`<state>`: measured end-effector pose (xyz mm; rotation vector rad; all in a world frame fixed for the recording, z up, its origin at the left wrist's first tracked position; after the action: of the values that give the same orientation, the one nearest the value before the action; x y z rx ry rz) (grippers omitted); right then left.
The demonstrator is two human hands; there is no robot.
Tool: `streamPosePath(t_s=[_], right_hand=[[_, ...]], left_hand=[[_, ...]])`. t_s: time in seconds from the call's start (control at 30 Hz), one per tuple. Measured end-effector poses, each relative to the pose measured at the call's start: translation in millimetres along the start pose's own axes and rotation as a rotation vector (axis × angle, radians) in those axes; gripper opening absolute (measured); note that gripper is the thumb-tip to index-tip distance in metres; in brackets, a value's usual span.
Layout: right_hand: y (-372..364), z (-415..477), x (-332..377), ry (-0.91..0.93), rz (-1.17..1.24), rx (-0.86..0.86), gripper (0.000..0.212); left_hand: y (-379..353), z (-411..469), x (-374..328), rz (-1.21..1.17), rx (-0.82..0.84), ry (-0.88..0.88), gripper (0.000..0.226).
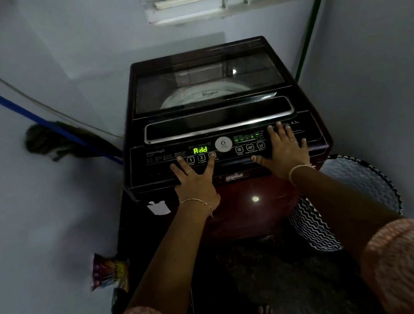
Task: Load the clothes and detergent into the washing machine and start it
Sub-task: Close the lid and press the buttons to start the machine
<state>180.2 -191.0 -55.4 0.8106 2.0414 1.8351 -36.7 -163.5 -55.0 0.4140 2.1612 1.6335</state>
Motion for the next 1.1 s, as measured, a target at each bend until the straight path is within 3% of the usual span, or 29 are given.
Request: streamPosePath(t_s=[0.3,0.47,0.63,0.83,1.1], right_hand=[[3.3,-7.7,4.6,0.002,0.023,-0.069,0.089],[2.0,-23.3,11.3,0.066,0.019,-0.104,0.076],[3.8,-27.1,-5.9,0.163,-0.055,-0.079,0.075],[1.1,-31.2,-11.0,0.204,-0.131,-0.117,0.074],[2.7,-32.2,-14.7,0.228,-0.119,-0.099,0.079]], left_hand=[[15.9,5.9,-12.1,0.043,0.076,-0.005,0.094],[8.4,3.1,-30.9,0.063,-0.065,-0.131,0.090],[11.9,5.1,-52.2,-0.097,-0.262,-0.304,0.063],[13.2,12.4,-58.9,-0.052,-0.117,-0.265,0.071],[6.7,10.1,-59.4,-0.035,-0.165,-0.234,0.070]])
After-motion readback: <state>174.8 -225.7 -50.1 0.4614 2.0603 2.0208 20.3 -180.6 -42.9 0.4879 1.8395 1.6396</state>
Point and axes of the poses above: each hand's wrist, its own z-axis towards the middle knuckle, its own y-axis out of the back of the hand, x = y × z, the point moved 2 cm from there along z, towards the middle knuckle, and after that the axes turned 10 degrees about -y, right-handed, at the moved point
